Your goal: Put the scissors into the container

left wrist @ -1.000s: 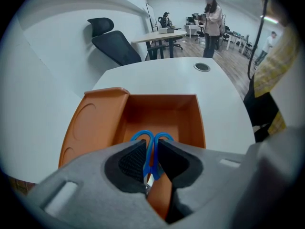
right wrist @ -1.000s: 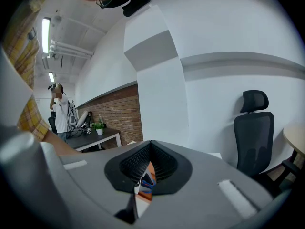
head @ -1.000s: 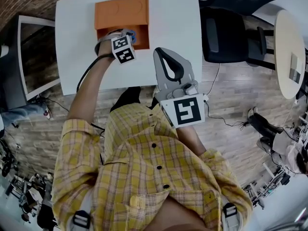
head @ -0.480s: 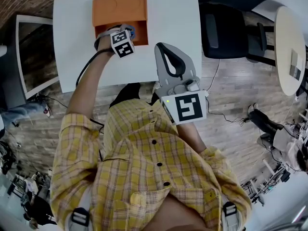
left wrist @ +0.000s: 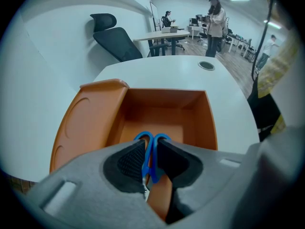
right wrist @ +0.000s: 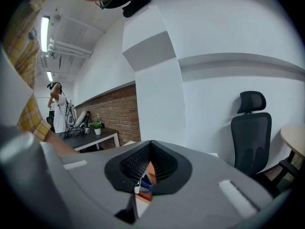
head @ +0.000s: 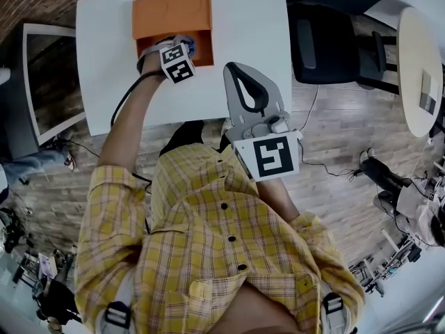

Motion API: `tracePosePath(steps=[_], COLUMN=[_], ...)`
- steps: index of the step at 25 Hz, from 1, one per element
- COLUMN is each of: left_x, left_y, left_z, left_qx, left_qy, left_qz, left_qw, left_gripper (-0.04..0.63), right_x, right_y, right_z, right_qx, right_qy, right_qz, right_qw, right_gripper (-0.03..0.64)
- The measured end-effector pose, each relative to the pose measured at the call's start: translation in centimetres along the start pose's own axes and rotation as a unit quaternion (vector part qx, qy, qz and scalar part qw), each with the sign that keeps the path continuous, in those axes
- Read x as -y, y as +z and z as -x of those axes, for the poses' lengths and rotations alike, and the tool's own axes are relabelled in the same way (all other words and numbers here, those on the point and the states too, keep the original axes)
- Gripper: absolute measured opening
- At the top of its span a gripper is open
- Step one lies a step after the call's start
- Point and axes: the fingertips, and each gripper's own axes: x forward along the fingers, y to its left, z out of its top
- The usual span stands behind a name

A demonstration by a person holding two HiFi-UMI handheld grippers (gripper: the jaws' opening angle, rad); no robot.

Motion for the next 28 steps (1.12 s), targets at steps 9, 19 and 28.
tracePosePath(steps=[9,19,28], left_x=[-0.2,-0.8,-0.7], left_y=[0.0,0.6,1.8], left_z=[0.4,2.6,6.5], left_qx=[0.004,0.021,0.044], left_qy=[0.006,0.032,0.062], left_qz=[0.002,0.023,0.041], left_qw=[1.0000,0.9990,0.9963], left_gripper=[0.087,0.056,0.021], right_x=[0.2,0.4,-0.5], right_y=[0.4,0.9,2.4], right_z=[-0.2,0.2,1.1], right_qx=[0.006,0.008,0.023], right_qy=[0.003,0.007,0.020], right_qz=[-0.002,0.010,0.019], right_qw=[1.000,1.000,0.999], right_gripper=[0.006,0.006,0.006])
